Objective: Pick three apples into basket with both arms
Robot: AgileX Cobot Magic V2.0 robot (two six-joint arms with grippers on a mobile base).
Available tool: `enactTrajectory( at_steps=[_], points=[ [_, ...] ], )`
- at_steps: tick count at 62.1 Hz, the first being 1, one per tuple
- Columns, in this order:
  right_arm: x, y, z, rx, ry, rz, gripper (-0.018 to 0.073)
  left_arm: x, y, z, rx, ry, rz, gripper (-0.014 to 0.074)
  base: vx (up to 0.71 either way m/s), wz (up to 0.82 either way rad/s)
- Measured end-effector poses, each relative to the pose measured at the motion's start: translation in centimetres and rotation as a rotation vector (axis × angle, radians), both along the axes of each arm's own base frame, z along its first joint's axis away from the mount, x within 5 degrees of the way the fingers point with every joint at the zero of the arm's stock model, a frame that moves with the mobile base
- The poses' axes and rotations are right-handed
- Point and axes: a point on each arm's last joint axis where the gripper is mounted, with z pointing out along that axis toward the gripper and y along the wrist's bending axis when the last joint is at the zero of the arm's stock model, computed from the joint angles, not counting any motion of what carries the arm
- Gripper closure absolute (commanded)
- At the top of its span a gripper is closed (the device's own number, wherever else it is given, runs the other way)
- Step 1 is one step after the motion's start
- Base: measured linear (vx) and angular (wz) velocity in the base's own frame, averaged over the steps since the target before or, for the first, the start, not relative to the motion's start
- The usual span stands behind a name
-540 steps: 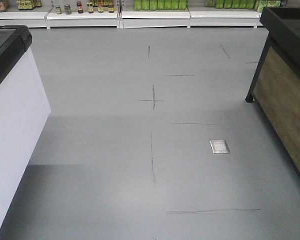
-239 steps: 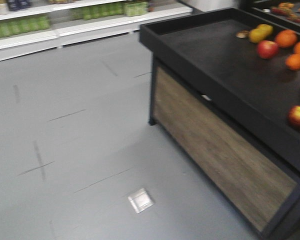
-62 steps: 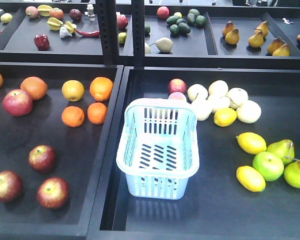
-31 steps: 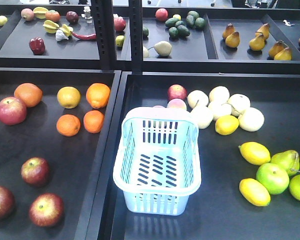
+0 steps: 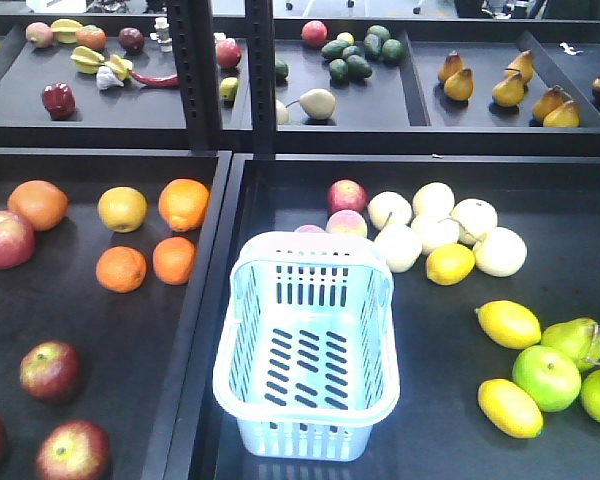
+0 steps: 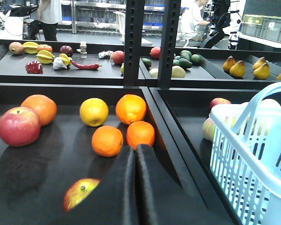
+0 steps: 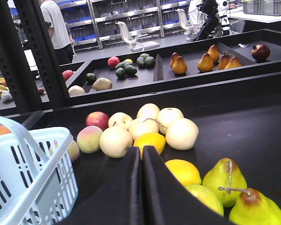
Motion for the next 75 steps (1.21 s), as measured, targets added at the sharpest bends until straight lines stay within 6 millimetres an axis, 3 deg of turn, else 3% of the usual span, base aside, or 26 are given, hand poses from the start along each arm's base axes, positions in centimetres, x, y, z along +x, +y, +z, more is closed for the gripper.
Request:
enactTrajectory(
  at_steps=[75],
  points=[
    [0.00, 0.00, 0.00, 0.000, 0.000, 0.000, 0.0564, 0.01, 0.00, 0.10, -0.001, -0.011, 0.000, 0.0603, 0.01, -0.01]
  ],
)
